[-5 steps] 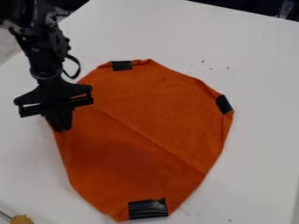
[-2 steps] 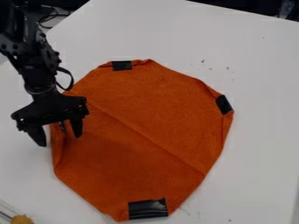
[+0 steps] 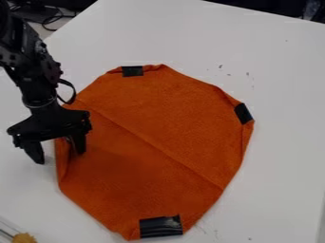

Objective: Unfold the cloth from top right to bottom left

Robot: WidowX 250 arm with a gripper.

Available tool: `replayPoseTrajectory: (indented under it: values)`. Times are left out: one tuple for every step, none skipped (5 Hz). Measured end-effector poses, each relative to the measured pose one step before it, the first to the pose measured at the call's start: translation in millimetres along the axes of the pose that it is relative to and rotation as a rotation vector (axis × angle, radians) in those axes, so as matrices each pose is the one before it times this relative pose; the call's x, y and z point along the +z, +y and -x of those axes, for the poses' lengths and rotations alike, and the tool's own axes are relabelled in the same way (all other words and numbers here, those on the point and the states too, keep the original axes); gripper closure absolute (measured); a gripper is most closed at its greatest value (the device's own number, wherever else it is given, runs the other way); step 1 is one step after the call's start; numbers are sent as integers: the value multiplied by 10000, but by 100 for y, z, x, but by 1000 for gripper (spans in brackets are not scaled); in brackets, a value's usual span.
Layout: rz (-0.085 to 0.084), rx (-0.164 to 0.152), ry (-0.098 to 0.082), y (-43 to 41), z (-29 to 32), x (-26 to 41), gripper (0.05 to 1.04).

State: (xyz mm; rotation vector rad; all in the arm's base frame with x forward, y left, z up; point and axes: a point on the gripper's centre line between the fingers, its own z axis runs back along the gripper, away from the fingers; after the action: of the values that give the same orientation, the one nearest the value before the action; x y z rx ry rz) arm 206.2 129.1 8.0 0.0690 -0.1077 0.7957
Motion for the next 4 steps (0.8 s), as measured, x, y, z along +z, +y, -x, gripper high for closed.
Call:
replayPoseTrajectory:
  values:
    - [-364, 144, 4, 1345, 158, 400, 83]
    - [-537, 220, -227, 2053, -399, 1179, 83]
    - [-252, 240, -236, 1439, -420, 634, 83]
    - [-26, 80, -31, 728, -48, -167, 83]
